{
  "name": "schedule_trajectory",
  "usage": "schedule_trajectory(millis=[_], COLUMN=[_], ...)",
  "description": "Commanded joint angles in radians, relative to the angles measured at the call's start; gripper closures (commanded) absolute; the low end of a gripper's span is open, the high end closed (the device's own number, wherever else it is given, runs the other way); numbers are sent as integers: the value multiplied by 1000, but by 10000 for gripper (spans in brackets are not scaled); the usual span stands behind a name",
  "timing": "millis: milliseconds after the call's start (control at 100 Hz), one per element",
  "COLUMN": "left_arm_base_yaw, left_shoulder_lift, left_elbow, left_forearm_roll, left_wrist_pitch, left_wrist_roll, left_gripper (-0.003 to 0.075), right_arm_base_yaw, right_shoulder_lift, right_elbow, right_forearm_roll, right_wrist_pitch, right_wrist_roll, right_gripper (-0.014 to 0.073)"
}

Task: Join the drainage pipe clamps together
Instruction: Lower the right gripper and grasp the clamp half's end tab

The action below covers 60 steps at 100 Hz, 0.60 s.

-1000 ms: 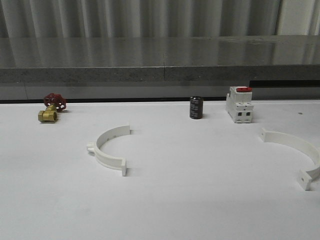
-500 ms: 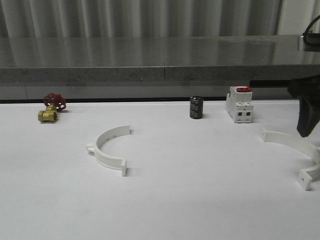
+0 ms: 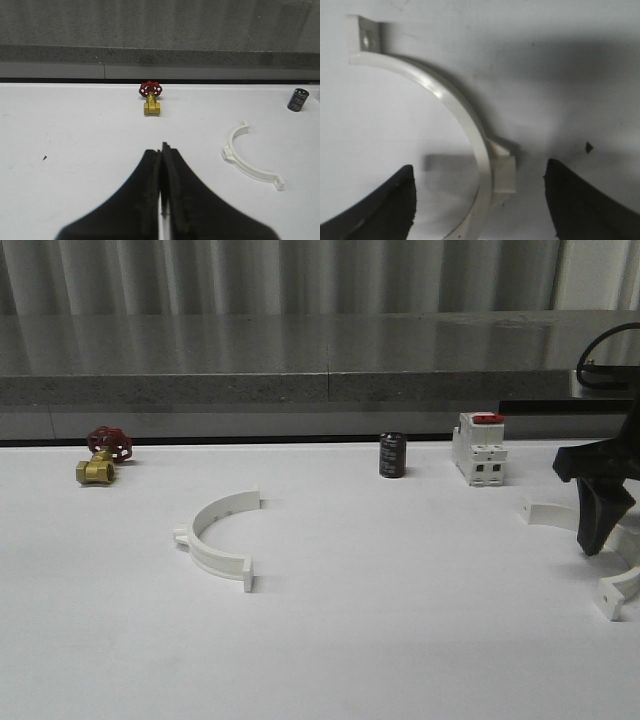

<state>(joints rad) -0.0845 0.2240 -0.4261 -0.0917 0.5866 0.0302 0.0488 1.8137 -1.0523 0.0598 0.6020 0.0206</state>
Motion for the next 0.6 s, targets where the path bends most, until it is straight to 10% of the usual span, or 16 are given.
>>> schedule_trajectory(millis=[0, 370, 590], left_arm_base_yaw=[1, 1, 1], left_shoulder_lift=[10, 10, 10], left_elbow=[-24, -24, -24], left_forearm_roll=[-13, -13, -13], left_wrist_pitch=[-70, -70, -70], left_wrist_roll=[-3, -3, -3], left_gripper=[741, 741, 741], right_arm_base_yaw=[-1, -1, -1], right_shoulder_lift=[-30, -11, -11], right_elbow=[-27, -27, -27], right_forearm_roll=[-3, -3, -2], right_wrist_pitch=[-34, -30, -4], right_wrist_roll=[-5, -5, -4], right_gripper=[53, 64, 354])
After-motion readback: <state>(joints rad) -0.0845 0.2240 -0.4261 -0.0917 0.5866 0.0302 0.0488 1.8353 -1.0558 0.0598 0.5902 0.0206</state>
